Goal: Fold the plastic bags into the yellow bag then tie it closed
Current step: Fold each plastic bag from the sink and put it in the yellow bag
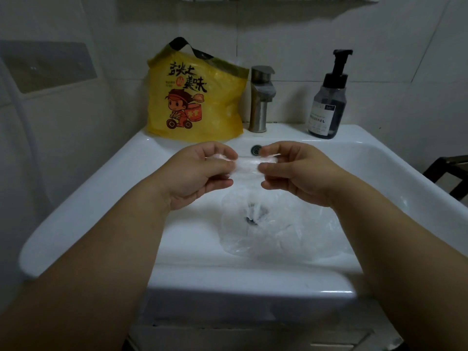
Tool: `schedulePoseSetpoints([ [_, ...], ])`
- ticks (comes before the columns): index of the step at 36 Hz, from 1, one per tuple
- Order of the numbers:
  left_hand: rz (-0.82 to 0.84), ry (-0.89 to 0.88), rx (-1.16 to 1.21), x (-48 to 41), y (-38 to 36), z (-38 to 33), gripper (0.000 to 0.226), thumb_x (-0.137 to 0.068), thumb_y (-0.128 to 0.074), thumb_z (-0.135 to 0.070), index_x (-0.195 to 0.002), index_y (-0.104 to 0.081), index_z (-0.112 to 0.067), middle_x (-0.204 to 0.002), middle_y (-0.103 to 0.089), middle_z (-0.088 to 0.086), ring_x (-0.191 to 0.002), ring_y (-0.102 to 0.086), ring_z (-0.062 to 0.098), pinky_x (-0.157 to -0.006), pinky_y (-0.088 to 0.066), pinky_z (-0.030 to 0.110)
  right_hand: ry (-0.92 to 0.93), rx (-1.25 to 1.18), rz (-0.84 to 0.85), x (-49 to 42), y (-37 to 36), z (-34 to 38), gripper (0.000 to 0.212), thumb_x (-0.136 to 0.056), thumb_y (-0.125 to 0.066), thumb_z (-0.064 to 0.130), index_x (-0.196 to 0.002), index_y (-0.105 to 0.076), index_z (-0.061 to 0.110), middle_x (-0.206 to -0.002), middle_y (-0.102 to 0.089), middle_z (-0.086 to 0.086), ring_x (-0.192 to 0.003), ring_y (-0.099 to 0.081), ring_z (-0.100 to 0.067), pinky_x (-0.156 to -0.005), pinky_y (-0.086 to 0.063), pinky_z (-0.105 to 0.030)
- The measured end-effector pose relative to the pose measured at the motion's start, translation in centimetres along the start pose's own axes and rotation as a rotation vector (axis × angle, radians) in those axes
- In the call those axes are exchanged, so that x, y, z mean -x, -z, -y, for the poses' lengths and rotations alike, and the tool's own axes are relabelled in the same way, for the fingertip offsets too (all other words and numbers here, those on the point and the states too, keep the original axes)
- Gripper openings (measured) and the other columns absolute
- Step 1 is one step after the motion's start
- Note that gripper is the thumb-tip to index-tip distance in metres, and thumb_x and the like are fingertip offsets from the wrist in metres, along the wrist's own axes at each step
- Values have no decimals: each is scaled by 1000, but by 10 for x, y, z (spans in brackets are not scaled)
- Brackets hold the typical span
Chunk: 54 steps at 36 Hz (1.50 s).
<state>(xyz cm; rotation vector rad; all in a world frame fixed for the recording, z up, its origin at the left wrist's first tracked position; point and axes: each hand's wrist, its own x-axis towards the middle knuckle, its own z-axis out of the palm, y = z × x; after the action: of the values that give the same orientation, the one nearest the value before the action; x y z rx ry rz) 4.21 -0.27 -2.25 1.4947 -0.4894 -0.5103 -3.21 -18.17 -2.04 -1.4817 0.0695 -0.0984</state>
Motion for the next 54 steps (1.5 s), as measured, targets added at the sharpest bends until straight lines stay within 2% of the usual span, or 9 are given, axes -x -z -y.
schedulePoseSetpoints([
  [4, -19, -3, -24, -1, -1, 2, 23, -89, -61, 1, -101, -65, -17, -84, -59, 7, -65, -60, 8, -62, -57, 18, -25, 28, -21, -1, 0, 0, 37, -84, -61, -8, -120, -59, 1, -86, -56, -11, -60, -63, -14, -62, -57, -24],
  [12, -3, 25, -19, 0, -2, 0, 21, -94, -52, 2, -85, -62, -14, -80, -61, 9, -61, -60, 9, -62, -57, 21, 36, 166, -16, 2, -3, 1, 24, -92, -47, -11, -78, -60, 3, -72, -51, -13, -62, -51, -19, -63, -60, -29],
  [18, -72, 11, -23, 0, -5, 0, 32, -96, -41, 5, -77, -65, -6, -71, -59, 7, -56, -56, 10, -58, -58, 23, 49, 435, -1, 1, -4, -1, 27, -86, -53, -10, -97, -64, 13, -109, -62, -8, -83, -66, -21, -82, -58, -39],
  [22, -76, -32, 12, 1, -4, -3, 26, -90, -47, 7, -82, -68, -5, -70, -60, 8, -59, -60, 11, -60, -58, 23, 103, 651, -53, 2, -5, -3, 38, -81, -69, -1, -99, -59, 31, -83, -65, 6, -73, -63, -27, -69, -55, -28],
  [29, -50, -135, -206, 3, -3, 4, 23, -79, -70, 7, -82, -71, -16, -90, -64, 7, -74, -65, 10, -66, -55, 20, 213, 520, -116, 2, -5, -2, 4, -87, -67, 19, -84, -65, 20, -74, -65, 7, -58, -63, -2, -59, -52, -13],
  [34, -106, -192, -275, -2, -4, 8, 6, -88, -67, -15, -83, -70, -17, -71, -69, -4, -61, -63, 5, -64, -57, 21, 200, 445, -133, 0, -7, -4, 19, -92, -61, 20, -84, -67, 4, -72, -57, -9, -57, -55, -9, -61, -57, -20],
  [42, -141, -261, -166, -4, -10, 9, 11, -93, -60, -8, -85, -67, -13, -86, -66, 6, -73, -70, 7, -67, -55, 16, 190, 295, -202, -3, -10, -5, 9, -87, -67, 10, -81, -62, 7, -74, -62, -7, -58, -54, -12, -59, -55, -23],
  [49, -180, -255, -5, -5, -15, 6, 20, -93, -59, -4, -99, -59, -23, -101, -64, 7, -71, -70, 9, -67, -57, 20, 23, 161, -153, -5, -8, -3, 30, -89, -64, 9, -117, -57, 7, -85, -66, -11, -69, -59, -16, -64, -56, -25],
  [54, -152, -168, 70, -7, -12, 5, 7, -94, -58, -9, -96, -63, -14, -90, -68, -1, -73, -68, 3, -64, -54, 18, -83, 163, -41, -3, -6, -1, 6, -90, -63, 11, -89, -68, 9, -82, -69, -7, -69, -60, -16, -68, -56, -28],
])
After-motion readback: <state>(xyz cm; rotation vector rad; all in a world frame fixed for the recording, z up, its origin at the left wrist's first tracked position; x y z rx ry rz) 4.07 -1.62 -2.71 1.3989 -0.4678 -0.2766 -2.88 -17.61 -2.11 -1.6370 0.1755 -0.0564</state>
